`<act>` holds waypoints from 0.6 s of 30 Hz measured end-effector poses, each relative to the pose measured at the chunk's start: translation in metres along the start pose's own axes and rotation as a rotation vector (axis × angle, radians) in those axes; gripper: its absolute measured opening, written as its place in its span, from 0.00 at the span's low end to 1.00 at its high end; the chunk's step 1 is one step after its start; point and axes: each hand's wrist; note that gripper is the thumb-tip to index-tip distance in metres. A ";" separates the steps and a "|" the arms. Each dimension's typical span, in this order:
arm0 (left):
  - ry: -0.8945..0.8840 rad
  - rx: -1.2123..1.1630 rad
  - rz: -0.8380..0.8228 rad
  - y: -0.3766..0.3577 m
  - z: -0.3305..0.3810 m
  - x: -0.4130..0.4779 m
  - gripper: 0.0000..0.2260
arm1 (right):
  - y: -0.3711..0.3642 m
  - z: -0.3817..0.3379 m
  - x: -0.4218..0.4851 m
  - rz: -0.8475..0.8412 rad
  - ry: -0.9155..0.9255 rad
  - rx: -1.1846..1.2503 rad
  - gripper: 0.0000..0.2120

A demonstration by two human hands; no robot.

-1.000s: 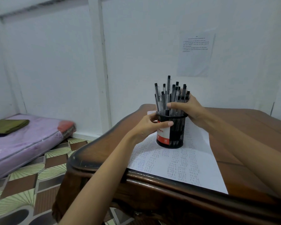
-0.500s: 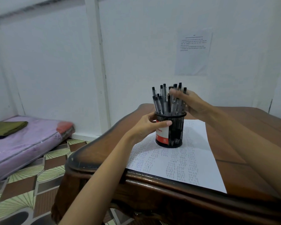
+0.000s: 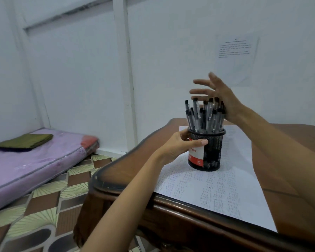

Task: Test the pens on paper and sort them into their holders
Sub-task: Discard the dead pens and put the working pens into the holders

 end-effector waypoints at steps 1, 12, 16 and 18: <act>0.004 0.000 0.004 -0.001 0.001 -0.001 0.18 | -0.003 -0.001 0.000 -0.032 -0.003 -0.126 0.19; 0.008 -0.019 -0.009 -0.001 -0.001 0.001 0.16 | -0.010 0.004 0.000 0.310 0.118 -0.042 0.19; 0.014 -0.021 -0.003 0.001 -0.002 0.003 0.19 | -0.009 0.002 0.002 0.376 0.135 -0.035 0.18; 0.010 -0.020 -0.010 0.002 -0.004 0.004 0.21 | -0.007 -0.001 0.000 0.349 0.138 -0.044 0.16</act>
Point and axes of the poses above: each hand's wrist, its own x-axis towards the middle knuckle, its own y-axis out of the back of the hand, z = x × y, and after that the axes turned 5 degrees about x, right-handed
